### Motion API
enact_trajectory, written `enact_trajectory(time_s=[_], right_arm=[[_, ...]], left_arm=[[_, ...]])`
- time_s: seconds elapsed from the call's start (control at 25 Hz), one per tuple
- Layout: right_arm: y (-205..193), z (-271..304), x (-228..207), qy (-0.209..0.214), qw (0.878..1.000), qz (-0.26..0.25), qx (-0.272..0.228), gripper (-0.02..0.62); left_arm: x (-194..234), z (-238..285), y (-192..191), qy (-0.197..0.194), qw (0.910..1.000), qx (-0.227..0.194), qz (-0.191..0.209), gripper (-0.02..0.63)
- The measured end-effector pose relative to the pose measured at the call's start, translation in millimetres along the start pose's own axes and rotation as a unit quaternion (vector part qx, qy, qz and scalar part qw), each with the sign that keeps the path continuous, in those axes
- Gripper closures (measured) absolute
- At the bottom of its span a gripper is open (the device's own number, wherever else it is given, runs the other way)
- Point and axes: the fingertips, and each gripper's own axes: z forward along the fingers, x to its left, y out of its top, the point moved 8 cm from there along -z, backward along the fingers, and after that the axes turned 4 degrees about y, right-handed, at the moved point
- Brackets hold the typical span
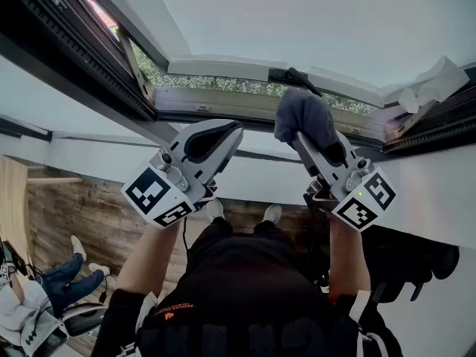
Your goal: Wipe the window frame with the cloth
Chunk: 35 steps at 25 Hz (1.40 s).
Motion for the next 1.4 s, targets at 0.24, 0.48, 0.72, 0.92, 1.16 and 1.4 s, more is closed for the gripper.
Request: enact_trajectory(time_s=[0.24,0.48,0.72,0.92,1.16,1.4], right_arm=[[-1.4,6.6,-2.6,0.009,1.0,0.003,0.0,0.483],[-5.0,29.6,2.0,0.019,1.0,-0.005,0.01,0.482],[-10.1,56.4,10.7,0.03,0.999,-0.017,0.019,0.482],[-18.6,84.0,18.0,0.042,0.999,-0.016,0.028,0.482],[-26.0,115.1,26.4,0.056,0.998,-0.017,0.036,0.482],[-35.7,148.4,34.8,0.073,0.996,-0.022,0.048,0.482]], left_arm=[[3.1,-0.7,-1.6,0.008,1.0,-0.002,0.003,0.583],[17.1,-15.0,-2.1,0.025,0.9997,-0.004,0.0,0.583],[34.4,-36.9,1.2,0.048,0.9988,-0.007,0.006,0.583],[50.8,-60.3,4.4,0.068,0.9976,-0.01,0.005,0.583],[68.0,-83.6,11.1,0.088,0.996,-0.014,0.009,0.583],[85.0,-106.0,12.8,0.108,0.9939,-0.02,0.01,0.583]])
